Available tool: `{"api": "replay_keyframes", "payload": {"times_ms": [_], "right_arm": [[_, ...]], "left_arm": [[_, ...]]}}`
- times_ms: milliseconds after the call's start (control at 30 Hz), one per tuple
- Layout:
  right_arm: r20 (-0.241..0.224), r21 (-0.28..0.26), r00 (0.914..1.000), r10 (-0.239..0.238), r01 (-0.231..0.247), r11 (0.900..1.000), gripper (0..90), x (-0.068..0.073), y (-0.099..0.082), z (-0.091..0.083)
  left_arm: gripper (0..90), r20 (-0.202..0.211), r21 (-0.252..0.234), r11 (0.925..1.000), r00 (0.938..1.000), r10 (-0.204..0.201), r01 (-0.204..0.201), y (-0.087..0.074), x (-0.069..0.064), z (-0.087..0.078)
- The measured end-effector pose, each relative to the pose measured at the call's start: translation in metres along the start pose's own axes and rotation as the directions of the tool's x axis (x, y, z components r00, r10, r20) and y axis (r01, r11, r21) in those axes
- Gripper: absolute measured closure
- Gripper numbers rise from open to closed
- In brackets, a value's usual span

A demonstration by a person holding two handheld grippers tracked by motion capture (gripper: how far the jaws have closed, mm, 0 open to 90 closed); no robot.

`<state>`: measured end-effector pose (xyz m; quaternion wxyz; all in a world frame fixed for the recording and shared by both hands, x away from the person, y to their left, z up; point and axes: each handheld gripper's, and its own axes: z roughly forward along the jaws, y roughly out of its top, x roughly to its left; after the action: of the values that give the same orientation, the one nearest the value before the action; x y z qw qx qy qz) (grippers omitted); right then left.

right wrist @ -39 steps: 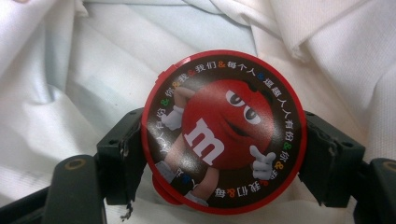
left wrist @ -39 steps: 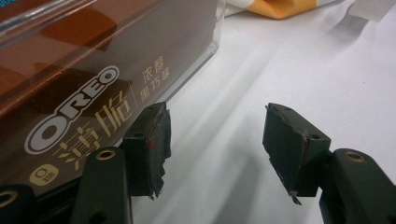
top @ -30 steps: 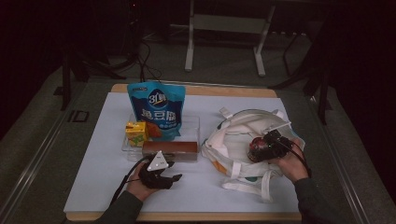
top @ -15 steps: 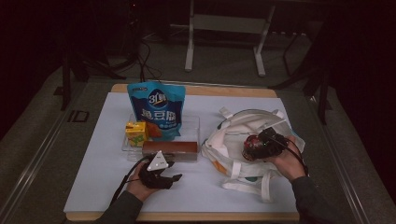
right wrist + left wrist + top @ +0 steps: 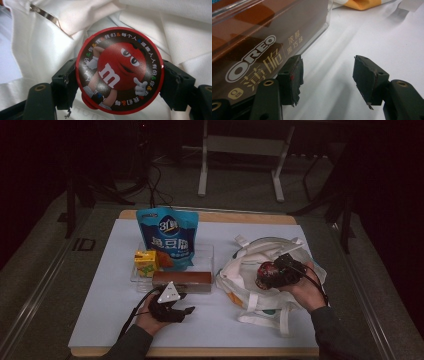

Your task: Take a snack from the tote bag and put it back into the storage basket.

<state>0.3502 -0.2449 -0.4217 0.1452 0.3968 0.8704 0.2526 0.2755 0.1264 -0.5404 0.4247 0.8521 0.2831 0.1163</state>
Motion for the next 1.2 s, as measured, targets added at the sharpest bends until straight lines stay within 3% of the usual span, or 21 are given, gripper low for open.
{"api": "replay_keyframes", "payload": {"times_ms": [1200], "right_arm": [[-0.053,-0.048,0.9937,-0.099,0.096,0.9942,25.5,0.028,0.029,-0.018]], "left_arm": [[40.8,0.0,0.001,1.0,1.0,0.0,0.0,0.0,0.0,0.0]]}}
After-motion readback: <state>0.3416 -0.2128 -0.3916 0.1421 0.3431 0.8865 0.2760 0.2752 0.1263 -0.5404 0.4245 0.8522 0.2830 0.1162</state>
